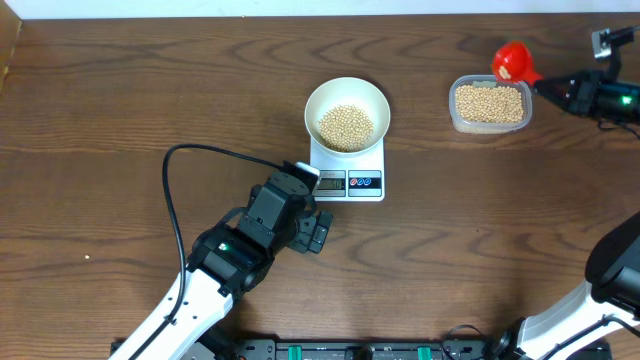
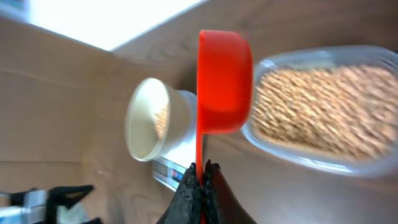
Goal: Scoop item into bowl and weigh 50g on scale
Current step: 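Carry the scoop with the right gripper back to the soybean tub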
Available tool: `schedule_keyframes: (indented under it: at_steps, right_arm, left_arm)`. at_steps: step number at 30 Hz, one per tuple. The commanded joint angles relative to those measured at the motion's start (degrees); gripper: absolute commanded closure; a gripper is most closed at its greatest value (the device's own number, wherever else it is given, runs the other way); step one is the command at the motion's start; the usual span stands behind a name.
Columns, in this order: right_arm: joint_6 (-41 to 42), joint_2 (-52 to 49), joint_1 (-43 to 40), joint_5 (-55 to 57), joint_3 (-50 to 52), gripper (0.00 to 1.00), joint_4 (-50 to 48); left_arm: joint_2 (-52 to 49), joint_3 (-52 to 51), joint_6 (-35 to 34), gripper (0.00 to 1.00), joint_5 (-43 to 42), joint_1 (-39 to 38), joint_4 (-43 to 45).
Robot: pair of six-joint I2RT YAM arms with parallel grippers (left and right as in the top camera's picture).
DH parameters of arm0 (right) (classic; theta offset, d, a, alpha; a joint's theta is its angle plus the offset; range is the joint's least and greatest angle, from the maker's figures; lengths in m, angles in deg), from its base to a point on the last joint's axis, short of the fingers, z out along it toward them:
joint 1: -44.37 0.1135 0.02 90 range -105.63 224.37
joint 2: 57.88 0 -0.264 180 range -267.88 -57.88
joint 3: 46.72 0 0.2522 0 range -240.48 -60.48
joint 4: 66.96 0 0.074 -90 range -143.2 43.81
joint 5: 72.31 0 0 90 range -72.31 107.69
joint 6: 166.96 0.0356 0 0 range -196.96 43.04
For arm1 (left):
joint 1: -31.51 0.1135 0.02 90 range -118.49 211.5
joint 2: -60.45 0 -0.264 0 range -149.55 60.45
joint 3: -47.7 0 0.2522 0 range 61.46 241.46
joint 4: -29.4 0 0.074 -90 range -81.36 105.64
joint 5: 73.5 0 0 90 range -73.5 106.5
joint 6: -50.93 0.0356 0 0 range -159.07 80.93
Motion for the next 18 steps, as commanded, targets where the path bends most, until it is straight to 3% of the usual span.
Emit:
schedule_keyframes:
  at_steps: [1, 18]
  right_arm:
    - [-1.8, 1.2, -0.1, 9.8, 0.0, 0.99, 1.4]
    - [3.0, 1.2, 13.2, 37.5, 0.0, 0.99, -1.6]
  left_arm:
    - [-0.1, 0.4, 0.1, 0.05, 0.5, -0.1, 0.0]
    - [-0.1, 0.4, 0.1, 0.05, 0.5, -0.1, 0.0]
